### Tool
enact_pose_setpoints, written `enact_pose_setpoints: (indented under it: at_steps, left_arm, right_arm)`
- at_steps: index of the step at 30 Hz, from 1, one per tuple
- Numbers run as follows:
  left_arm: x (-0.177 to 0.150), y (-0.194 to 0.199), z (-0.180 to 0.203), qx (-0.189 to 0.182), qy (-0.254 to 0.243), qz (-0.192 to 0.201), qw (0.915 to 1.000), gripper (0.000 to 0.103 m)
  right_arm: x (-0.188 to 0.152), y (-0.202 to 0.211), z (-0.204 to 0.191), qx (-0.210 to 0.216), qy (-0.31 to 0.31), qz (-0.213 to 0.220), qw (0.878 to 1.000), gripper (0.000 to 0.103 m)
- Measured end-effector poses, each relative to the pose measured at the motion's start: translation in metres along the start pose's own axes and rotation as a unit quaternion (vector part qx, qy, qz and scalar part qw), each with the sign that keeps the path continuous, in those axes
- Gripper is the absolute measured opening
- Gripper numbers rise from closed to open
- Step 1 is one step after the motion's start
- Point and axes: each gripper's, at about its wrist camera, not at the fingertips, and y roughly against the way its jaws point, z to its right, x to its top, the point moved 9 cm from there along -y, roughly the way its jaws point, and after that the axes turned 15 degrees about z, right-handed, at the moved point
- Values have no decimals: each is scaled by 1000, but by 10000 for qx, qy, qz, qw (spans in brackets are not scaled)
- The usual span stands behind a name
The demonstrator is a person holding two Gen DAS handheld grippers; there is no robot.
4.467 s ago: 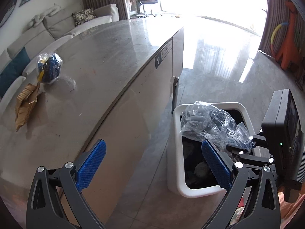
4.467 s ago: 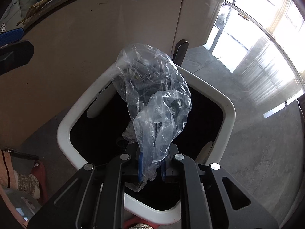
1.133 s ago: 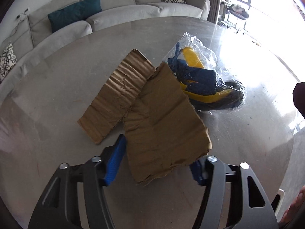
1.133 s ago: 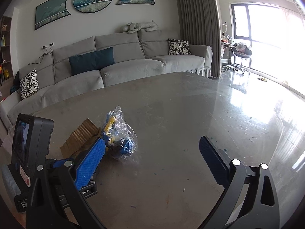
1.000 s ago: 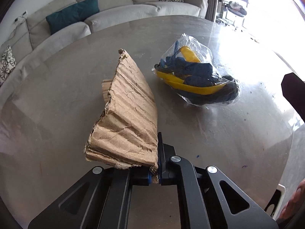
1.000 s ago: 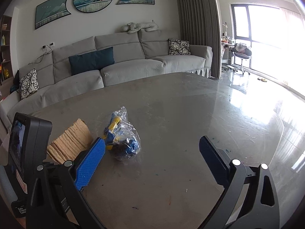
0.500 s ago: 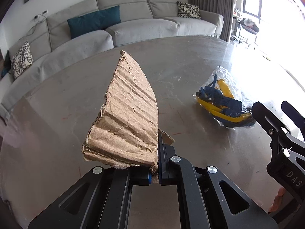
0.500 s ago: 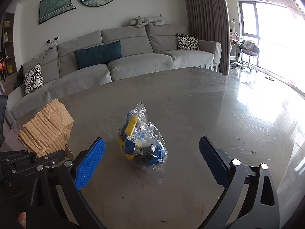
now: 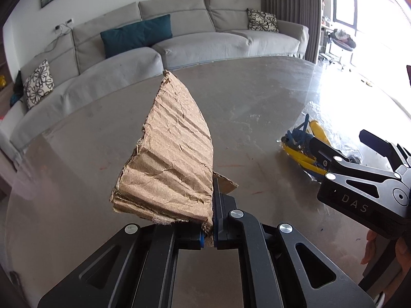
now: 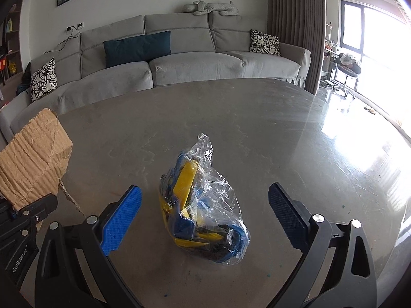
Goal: Collect trash
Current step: 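Grasp the torn cardboard with the left tool while the right tool grasps the toy bag, then carry the cardboard and toy bag over the white bin with both tools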
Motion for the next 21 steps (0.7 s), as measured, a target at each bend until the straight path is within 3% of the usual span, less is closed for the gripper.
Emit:
enact_pose_setpoints:
  at_steps: [7, 9, 15, 18, 21]
  left_arm:
    - [-6, -1, 4, -17, -12, -58, 10000, 5]
    - [-7, -1, 4, -19, -15, -78, 10000, 5]
    - [-7, -3, 2, -54, 14, -114, 9999, 6]
    - [-7, -2, 3, -91, 37, -116, 9999, 6]
    - [-5, 1, 3, -141, 97, -89, 9998, 6]
  right_arm:
    - [-35, -23, 0, 66, -25, -766, 9970, 96]
    - [-40, -25, 1, 188, -194, -868, 9959, 77]
    - [-44, -20, 5, 258, -485, -904, 9944, 50]
    - [-37, -12, 5, 242, -470, -795, 9954, 38]
    - [-23, 3, 5, 180, -383, -526, 9977, 34]
